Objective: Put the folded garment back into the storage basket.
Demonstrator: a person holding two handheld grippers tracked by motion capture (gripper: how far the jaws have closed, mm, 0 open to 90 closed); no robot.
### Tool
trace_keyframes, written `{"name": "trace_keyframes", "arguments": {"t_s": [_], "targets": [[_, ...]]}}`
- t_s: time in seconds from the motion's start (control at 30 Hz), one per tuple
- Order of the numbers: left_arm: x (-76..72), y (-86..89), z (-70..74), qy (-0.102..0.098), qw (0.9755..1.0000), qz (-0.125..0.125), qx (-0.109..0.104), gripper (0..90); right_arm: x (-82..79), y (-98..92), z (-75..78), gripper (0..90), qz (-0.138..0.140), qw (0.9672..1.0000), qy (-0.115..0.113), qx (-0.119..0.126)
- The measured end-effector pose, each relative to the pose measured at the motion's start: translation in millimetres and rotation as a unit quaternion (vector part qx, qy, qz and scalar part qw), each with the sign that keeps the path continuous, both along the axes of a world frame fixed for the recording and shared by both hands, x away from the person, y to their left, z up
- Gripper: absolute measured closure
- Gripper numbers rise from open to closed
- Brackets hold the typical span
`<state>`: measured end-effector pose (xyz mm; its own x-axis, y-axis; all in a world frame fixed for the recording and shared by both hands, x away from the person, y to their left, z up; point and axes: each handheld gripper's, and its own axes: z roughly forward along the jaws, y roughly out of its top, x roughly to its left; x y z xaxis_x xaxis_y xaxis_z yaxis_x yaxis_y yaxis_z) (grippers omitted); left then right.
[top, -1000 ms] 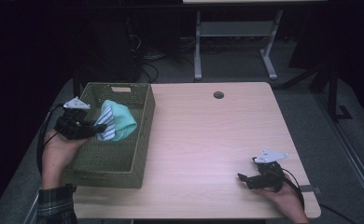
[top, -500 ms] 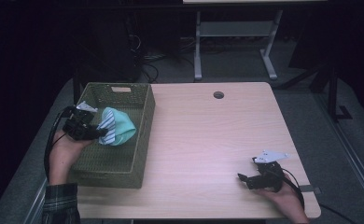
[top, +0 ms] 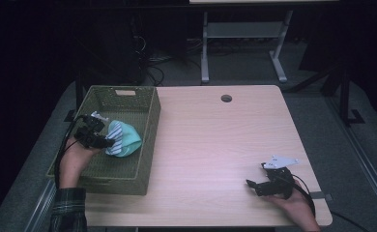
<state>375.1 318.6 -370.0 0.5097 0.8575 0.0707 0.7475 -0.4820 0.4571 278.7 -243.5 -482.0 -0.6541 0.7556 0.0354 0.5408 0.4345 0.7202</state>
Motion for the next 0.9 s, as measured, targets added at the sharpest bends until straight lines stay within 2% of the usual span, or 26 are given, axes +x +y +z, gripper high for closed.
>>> {"name": "trace_keyframes", "arguments": {"t_s": [0.33, 0.53, 0.73, 0.9], "targets": [[6.8, 1.7, -18.9, 0.025, 0.9997, 0.001, 0.002, 67.6, 0.0, 0.0, 0.0, 10.6, 0.0, 1.0, 0.0, 0.0], [11.8, -0.8, -30.0, 0.04, 0.9991, -0.006, 0.01, 65.0, 0.0, 0.0, 0.0, 10.6, 0.0, 1.0, 0.0, 0.0], [17.4, -4.4, -40.9, 0.058, 0.9978, -0.011, 0.032, 59.1, 0.0, 0.0, 0.0, 10.7, 0.0, 1.0, 0.0, 0.0], [20.3, -1.1, -44.1, 0.071, 0.9969, -0.003, 0.034, 50.8, 0.0, 0.0, 0.0, 10.6, 0.0, 1.0, 0.0, 0.0]]}}
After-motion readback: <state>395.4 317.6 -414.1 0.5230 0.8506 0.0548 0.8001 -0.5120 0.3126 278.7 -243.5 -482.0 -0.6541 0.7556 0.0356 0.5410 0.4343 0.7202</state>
